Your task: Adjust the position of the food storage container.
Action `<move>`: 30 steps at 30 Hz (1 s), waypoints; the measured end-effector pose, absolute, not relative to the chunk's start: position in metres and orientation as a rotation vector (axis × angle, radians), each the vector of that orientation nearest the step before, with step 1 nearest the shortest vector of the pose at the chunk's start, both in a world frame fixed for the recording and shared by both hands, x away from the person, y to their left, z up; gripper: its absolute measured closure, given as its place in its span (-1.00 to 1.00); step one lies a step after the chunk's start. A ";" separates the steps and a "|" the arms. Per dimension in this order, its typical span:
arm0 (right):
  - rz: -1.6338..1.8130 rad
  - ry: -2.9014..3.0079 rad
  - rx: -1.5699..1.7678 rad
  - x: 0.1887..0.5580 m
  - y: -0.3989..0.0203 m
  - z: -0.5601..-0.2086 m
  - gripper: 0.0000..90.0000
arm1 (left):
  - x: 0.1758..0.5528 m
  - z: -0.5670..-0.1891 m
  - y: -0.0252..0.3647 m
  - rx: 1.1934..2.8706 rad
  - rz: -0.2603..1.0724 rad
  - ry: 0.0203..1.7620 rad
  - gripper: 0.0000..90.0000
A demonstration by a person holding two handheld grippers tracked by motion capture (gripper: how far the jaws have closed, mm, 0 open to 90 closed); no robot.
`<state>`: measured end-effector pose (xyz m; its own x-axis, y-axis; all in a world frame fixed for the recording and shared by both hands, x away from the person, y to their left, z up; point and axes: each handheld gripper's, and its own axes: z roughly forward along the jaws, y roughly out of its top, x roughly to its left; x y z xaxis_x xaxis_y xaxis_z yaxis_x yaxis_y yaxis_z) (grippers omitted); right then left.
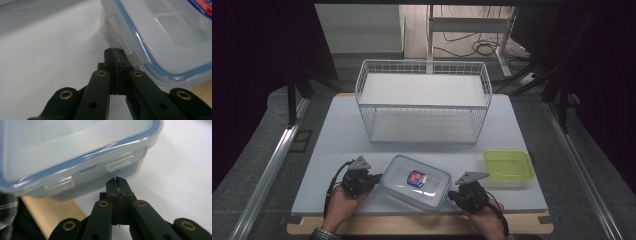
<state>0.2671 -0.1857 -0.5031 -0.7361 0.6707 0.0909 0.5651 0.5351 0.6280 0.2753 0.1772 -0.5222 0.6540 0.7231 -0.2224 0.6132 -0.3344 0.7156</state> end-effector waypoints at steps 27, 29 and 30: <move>0.919 2.658 1.057 0.256 -0.199 -0.498 0.95 | 0.244 -0.517 0.168 2.075 0.087 1.023 1.00; 0.923 2.652 1.056 0.256 -0.199 -0.496 0.95 | 0.244 -0.518 0.165 2.077 0.080 1.035 1.00; 0.928 2.646 1.068 0.259 -0.200 -0.496 0.96 | 0.245 -0.518 0.164 2.078 0.080 1.035 1.00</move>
